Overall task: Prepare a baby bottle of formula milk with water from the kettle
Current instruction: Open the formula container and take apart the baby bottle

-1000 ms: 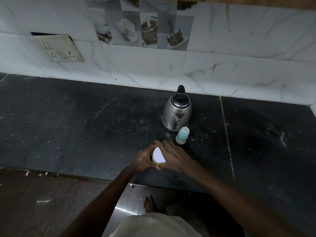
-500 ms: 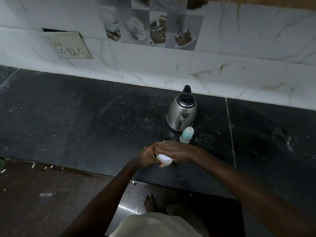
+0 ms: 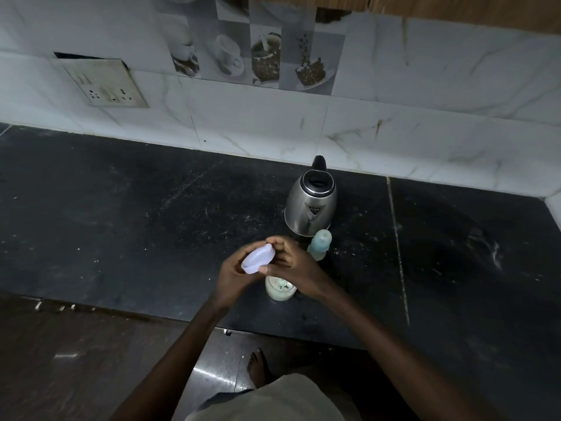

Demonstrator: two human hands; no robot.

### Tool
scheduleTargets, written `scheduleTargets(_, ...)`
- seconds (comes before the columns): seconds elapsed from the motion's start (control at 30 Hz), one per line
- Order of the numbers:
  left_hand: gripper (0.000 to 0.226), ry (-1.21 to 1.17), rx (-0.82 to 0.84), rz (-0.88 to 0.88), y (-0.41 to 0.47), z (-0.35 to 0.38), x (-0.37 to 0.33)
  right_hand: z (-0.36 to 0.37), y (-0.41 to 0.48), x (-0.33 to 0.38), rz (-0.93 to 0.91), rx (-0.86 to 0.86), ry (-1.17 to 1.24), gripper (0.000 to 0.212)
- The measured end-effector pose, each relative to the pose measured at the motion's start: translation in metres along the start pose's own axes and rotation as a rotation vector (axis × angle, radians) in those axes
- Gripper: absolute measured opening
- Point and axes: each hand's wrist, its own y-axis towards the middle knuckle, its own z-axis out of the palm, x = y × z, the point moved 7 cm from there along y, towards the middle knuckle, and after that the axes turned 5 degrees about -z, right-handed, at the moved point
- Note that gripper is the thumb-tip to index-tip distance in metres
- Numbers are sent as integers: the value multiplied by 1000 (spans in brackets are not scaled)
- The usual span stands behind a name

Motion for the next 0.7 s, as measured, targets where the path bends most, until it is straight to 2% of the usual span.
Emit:
scheduleTargets(0.07,46,-2,-31,-29,4,-12,13,3,-1,-2,-2,44,-133,63)
scheduleTargets(0.1,39,7,-54,-71,6,-18,26,-3,-1,-2,5,8,-174,63)
scheduleTargets(0.13,32,20,-88,-117,8,-24,37,-16,-1,-2,8,-87,-197,61)
scheduleTargets(0.2,28,82,-191,-175,8,-39,56,-58,-8,2,-20,-409,-265,45)
scheduleTargets(0.27,31,225,-304,-143,10,-54,77,-101,-20,5,-61,-704,-472,33)
scheduleTargets(0.3,31,376,-329,-78,9,-57,83,-117,-22,3,-48,-763,-571,34)
scheduleTargets(0.33,34,536,-335,-20,9,-57,89,-127,-21,-2,-5,-758,-649,41)
scheduleTargets(0.37,36,639,-324,-34,10,-56,100,-134,-16,-10,54,-703,-706,51)
scheduleTargets(0.47,25,740,-277,-201,2,-42,109,-133,-2,-29,130,-462,-809,76)
scheduleTargets(0.5,24,821,-268,-176,-1,-36,109,-130,2,-34,130,-402,-858,79)
scheduleTargets(0.57,30,827,-220,-144,-7,-29,113,-125,8,-42,136,-331,-958,82)
scheduleTargets(0.6,37,879,-209,-104,-11,-28,116,-124,10,-45,137,-310,-986,83)
scheduleTargets(0.67,67,974,-133,2,-13,-24,128,-122,12,-47,134,-293,-1005,84)
scheduleTargets(0.7,79,986,-86,-17,-13,-24,136,-122,12,-46,135,-292,-1012,82)
